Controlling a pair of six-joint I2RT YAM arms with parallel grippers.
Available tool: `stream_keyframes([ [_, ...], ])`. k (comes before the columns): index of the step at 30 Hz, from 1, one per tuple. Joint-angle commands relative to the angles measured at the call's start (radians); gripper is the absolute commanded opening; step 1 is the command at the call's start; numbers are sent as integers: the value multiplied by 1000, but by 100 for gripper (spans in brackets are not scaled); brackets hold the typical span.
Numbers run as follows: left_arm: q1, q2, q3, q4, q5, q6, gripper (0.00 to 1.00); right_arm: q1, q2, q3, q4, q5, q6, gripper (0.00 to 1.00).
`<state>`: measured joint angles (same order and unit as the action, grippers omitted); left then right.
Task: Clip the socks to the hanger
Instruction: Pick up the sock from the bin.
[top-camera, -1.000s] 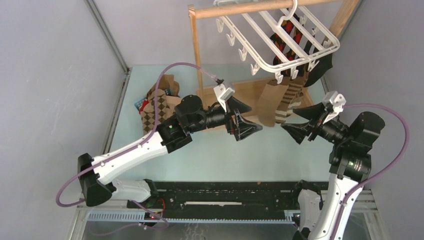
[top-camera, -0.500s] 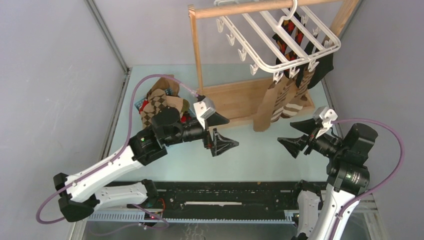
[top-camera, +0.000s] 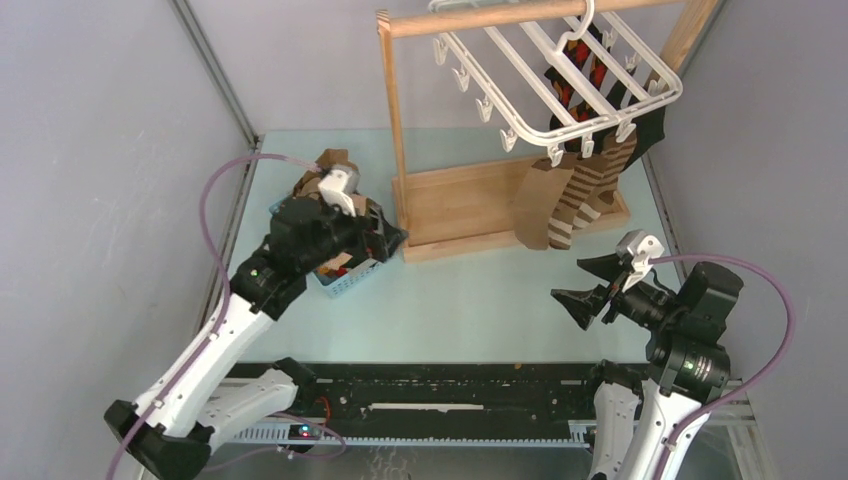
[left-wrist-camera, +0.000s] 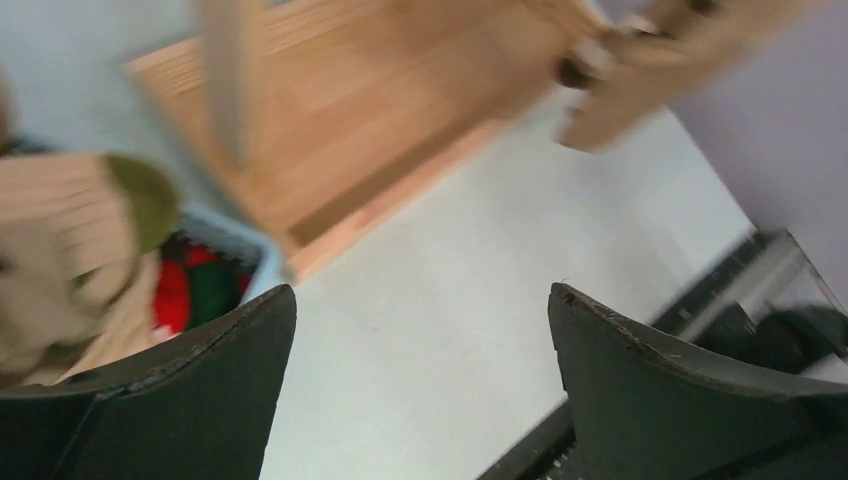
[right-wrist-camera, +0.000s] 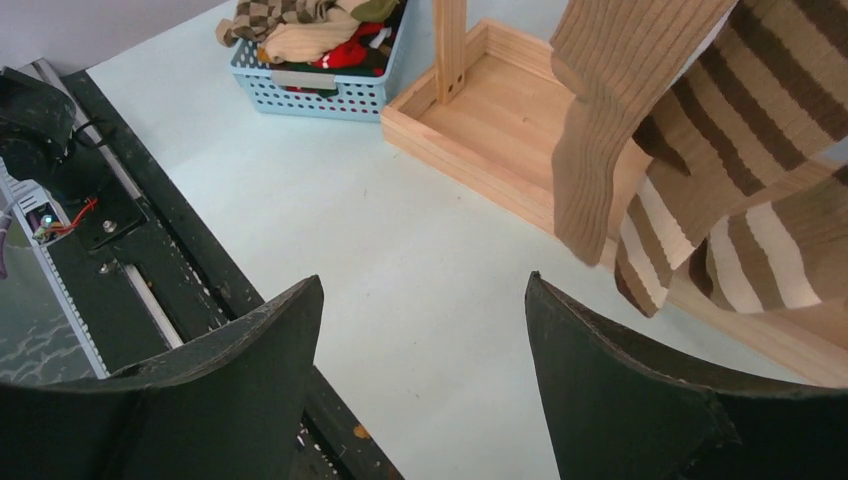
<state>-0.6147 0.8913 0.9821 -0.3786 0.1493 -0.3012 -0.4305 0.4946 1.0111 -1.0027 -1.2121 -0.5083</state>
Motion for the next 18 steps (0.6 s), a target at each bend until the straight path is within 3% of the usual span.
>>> stream_keyframes([
  [1, 218, 20, 30, -100, 9, -67, 100, -4, -16, -21, -32, 28, -39, 82],
  [6, 493, 116, 104, -96, -16, -7, 100, -4, -14, -38, -59, 27, -68, 81],
  [9, 595, 239, 185, -94, -1, 119, 97, -2, 2, -43, -63, 25, -88, 81],
  [13, 660, 423, 332, -124, 41, 283, 93, 3, 27, -42, -60, 25, -100, 80],
  [18, 661, 629, 538, -247, -40, 482, 93, 19, 58, -44, -68, 40, -129, 80],
])
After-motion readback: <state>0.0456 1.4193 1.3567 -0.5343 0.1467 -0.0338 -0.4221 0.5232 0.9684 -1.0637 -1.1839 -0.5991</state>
